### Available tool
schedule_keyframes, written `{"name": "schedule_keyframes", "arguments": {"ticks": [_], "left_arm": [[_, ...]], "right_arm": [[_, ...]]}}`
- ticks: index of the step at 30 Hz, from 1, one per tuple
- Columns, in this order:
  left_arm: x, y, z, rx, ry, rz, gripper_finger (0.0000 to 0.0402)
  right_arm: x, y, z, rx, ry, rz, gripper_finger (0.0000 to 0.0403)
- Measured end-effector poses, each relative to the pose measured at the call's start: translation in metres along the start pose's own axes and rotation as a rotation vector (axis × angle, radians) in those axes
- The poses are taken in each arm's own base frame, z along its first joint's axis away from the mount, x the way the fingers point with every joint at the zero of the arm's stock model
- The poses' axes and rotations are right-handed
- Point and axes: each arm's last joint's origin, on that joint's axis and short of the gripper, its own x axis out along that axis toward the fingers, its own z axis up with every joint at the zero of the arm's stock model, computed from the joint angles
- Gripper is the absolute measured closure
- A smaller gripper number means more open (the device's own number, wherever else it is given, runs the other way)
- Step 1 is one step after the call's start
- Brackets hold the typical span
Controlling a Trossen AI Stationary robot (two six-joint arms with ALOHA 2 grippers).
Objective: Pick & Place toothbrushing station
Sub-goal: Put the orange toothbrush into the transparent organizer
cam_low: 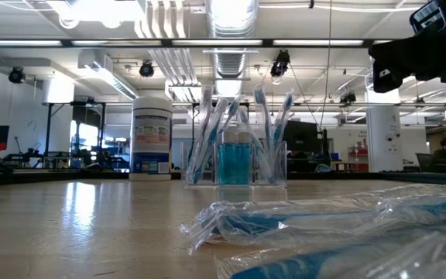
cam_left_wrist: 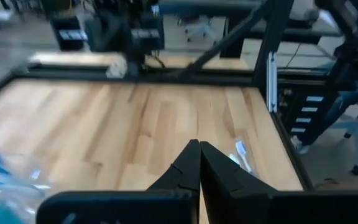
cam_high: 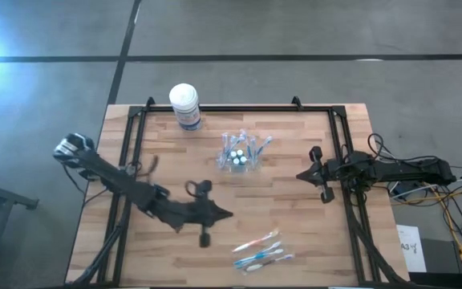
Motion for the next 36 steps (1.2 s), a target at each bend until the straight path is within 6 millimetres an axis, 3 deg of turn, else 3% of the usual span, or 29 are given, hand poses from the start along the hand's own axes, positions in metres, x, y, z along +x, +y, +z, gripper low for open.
{"name": "schedule_keyframes", "arguments": {"ticks": [5,13,20,27,36], "left_arm": [[0.048,-0.018,-0.004,-0.071,0.106,0.053,0.0385],[0.125,-0.038,-0.018,-0.084,0.383,0.087,0.0304],[0.178,-0.045,-0.038,-0.075,0.526,0.105,0.0254],[0.21,-0.039,-0.064,-0.104,0.625,0.034,0.0248],[0.217,-0.027,-0.085,-0.109,0.725,-0.016,0.025]], "right_arm": [[0.0,0.0,0.0,0.005,0.003,0.0,0.039],[0.0,0.0,0.0,0.023,0.005,0.001,0.039],[0.0,0.0,-0.001,0.023,0.007,0.002,0.039],[0.001,0.0,-0.002,0.025,0.019,0.0,0.039],[0.001,0.0,-0.002,0.021,0.019,0.0,0.039]]}}
